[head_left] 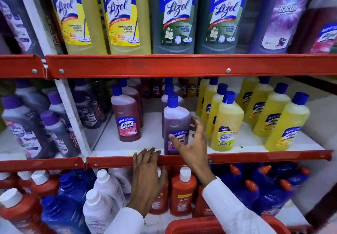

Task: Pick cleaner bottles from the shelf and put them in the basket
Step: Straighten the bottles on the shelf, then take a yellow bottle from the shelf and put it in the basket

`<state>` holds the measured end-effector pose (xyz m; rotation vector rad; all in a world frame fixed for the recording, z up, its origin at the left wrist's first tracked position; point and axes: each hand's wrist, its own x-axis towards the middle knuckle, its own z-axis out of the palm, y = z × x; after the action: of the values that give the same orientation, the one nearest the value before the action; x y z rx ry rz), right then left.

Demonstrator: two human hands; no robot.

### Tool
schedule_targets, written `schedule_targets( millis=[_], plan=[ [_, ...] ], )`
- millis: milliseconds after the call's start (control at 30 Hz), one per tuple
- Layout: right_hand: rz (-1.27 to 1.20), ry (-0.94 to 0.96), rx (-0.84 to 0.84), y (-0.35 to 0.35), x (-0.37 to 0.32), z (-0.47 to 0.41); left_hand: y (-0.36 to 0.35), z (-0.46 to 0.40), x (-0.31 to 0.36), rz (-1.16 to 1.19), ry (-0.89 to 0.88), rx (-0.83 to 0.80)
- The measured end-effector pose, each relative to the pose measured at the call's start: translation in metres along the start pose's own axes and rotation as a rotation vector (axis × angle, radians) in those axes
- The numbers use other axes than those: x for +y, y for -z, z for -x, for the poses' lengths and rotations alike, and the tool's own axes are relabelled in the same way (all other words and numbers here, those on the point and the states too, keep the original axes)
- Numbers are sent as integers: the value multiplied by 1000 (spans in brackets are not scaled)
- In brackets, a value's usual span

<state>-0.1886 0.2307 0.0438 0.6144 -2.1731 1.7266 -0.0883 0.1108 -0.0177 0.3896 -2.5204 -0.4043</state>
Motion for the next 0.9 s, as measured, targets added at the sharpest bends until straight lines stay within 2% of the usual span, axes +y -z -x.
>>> schedule_targets(
  millis=[100, 200, 267, 367, 500, 600, 700, 800, 900],
  plan=[
    [-4, 105, 232, 35, 14, 9, -6, 2, 31, 116, -87, 69],
    [-1, 37, 481, 67, 30, -2, -18, -2, 69, 189, -193, 63],
    [131, -19, 530, 79, 38, -18, -26, -7, 90, 177, -249, 13],
    [289, -137, 407, 89, 50, -44, -40, -15, 111, 105, -243, -91],
    [173, -195, 195, 96, 61, -70, -50, -16, 119, 78, -160, -143],
    [31, -177, 158, 104, 65, -79, -53, -14, 118, 112, -121, -126],
    [-255, -218, 103, 123, 60, -82, -53, -14, 121, 154, -66, -90],
    [-499, -167, -138, 149, 50, -86, -56, -12, 124, 183, -12, -61],
    [-534, -108, -362, 169, 36, -84, -58, -11, 126, 196, 19, -36]
  ],
)
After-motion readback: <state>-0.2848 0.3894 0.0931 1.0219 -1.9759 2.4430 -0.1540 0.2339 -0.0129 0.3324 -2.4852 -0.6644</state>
